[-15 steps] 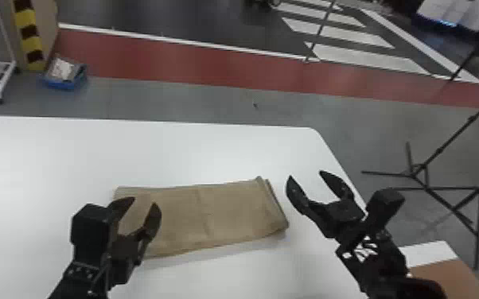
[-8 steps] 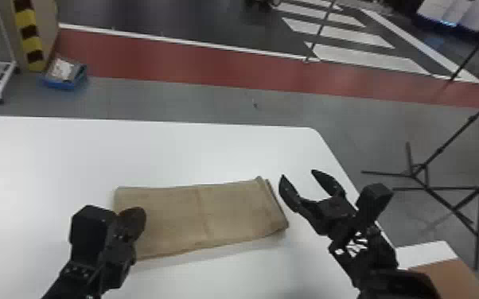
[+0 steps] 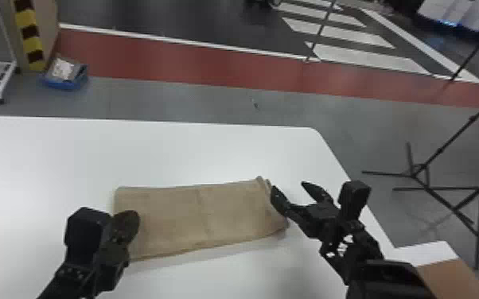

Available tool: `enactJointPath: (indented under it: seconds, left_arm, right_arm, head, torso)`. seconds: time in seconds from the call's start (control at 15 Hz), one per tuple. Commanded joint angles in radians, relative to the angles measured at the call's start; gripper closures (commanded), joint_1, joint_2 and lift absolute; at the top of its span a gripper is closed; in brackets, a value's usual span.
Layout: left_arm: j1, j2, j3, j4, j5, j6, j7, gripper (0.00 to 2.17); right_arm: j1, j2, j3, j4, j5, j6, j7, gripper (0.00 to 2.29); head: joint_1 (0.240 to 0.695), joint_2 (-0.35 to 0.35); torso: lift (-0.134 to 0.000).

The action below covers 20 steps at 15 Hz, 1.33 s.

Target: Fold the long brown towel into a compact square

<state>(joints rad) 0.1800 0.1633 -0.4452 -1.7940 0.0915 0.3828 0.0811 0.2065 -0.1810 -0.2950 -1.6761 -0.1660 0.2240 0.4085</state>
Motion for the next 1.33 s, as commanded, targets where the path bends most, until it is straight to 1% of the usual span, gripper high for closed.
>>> enactJointPath:
  seconds: [0.0,0.13,0.27,0.33,0.4,0.47,0.53,0.67,0.8,1.0,1.07,1.2,1.27]
  left_arm:
    - [-0.004,-0.001,0.0,0.007,-0.003,0.0,-0.003,2.13]
    - [-0.004,-0.001,0.002,0.008,-0.004,0.0,-0.003,2.13]
    - [-0.004,-0.001,0.002,0.007,-0.004,-0.003,-0.003,2.13]
    - [-0.004,-0.001,0.002,0.007,-0.004,0.0,-0.003,2.13]
    - [-0.004,-0.001,0.002,0.007,-0.004,0.0,-0.003,2.13]
    - [-0.004,-0.001,0.002,0.005,-0.004,0.0,-0.003,2.13]
    - [-0.004,0.001,0.002,0.004,-0.004,0.0,-0.003,2.13]
    - [-0.004,-0.001,0.002,0.004,-0.006,0.0,-0.003,2.13]
    - [-0.004,0.001,0.0,0.004,-0.009,0.0,-0.003,2.13]
    - [-0.004,-0.001,-0.004,0.004,-0.024,0.009,-0.001,2.13]
    - [-0.004,-0.001,-0.003,0.004,-0.024,0.009,-0.001,2.13]
    - [-0.004,-0.001,-0.001,0.004,-0.024,0.015,-0.001,2.13]
    - [-0.004,-0.001,-0.001,0.002,-0.024,0.015,-0.001,2.13]
  right_arm:
    - [-0.021,0.0,0.005,0.009,0.01,0.091,-0.004,0.15]
    - [-0.038,0.0,0.016,0.022,0.022,0.144,-0.004,0.19]
    - [-0.039,0.0,0.025,0.022,0.022,0.156,-0.004,0.22]
    - [-0.044,0.0,0.028,0.022,0.023,0.168,-0.004,0.33]
    - [-0.045,0.0,0.03,0.022,0.023,0.18,-0.002,0.39]
    - [-0.047,0.0,0.031,0.022,0.023,0.186,0.0,0.47]
    - [-0.047,0.0,0.031,0.018,0.022,0.202,0.006,0.61]
    - [-0.047,0.0,0.031,0.006,0.016,0.239,0.019,0.98]
    - [-0.047,0.0,0.033,-0.002,0.011,0.263,0.029,1.15]
    - [-0.049,0.0,0.034,-0.01,-0.003,0.288,0.047,1.23]
    - [-0.049,0.0,0.033,-0.021,-0.01,0.3,0.055,1.35]
    - [-0.042,0.0,0.03,-0.071,-0.063,0.309,0.062,1.36]
    - [-0.036,0.0,0.031,-0.091,-0.073,0.312,0.062,1.36]
  head:
    - [0.695,-0.35]
    - [0.695,-0.35]
    - [0.695,-0.35]
    - [0.695,-0.35]
    - [0.695,-0.35]
    - [0.695,-0.348]
    - [0.695,-0.347]
    - [0.695,-0.344]
    - [0.695,-0.339]
    - [0.695,-0.335]
    - [0.695,-0.332]
    - [0.695,-0.326]
    - [0.695,-0.321]
  torso:
    - [-0.115]
    - [-0.115]
    - [-0.115]
    - [-0.115]
    - [-0.115]
    - [-0.115]
    - [-0.115]
    - [-0.115]
    - [-0.115]
    - [-0.115]
    - [-0.115]
    - [-0.115]
    - [-0.115]
